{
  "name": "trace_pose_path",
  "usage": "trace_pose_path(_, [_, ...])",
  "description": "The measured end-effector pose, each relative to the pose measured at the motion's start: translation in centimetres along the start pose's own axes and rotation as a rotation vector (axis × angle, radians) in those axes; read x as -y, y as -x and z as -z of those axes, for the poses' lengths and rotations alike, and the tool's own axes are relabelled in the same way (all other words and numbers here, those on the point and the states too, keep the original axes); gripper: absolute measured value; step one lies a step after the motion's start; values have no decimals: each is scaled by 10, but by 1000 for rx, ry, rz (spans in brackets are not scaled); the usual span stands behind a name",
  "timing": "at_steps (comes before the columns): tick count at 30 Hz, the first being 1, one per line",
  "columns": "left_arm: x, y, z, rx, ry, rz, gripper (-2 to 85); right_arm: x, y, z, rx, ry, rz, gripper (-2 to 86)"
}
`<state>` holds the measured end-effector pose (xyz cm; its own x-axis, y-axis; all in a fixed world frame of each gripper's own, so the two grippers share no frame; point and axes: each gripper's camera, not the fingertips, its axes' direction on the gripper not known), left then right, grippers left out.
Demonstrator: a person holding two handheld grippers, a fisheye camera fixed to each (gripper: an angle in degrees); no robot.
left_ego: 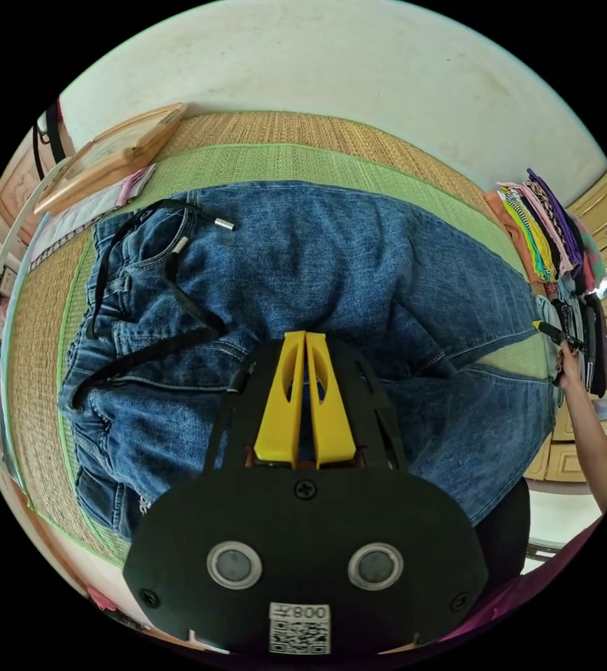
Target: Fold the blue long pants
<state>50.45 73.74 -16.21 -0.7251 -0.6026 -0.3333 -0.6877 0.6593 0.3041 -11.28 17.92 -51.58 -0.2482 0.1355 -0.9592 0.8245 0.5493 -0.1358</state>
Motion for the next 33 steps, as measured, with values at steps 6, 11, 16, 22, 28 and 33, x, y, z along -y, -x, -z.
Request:
trace_pose_path(6, [-102,56,33,32,-106,61,0,11,92,61,55,-116,129,1])
trace_pose_path(11, [-217,142,32,-24,-133,249,0,26,267,69,335,-67,420,1])
trace_pose_path(16, [-298,178,38,49,-152,346,0,45,477,61,461,-8,683,1])
trace_pose_path(22, [-374,216,4,28,-65,363,-1,68,676,26,404,88,840,1])
trace_pose_path(28, [-433,233,-9,45,-50,348,-1,47,771,-1,360,142,937,1])
trace_pose_path(33, [-466,256,-16,113,-35,371,-1,41,827,2,384,157,1001,1])
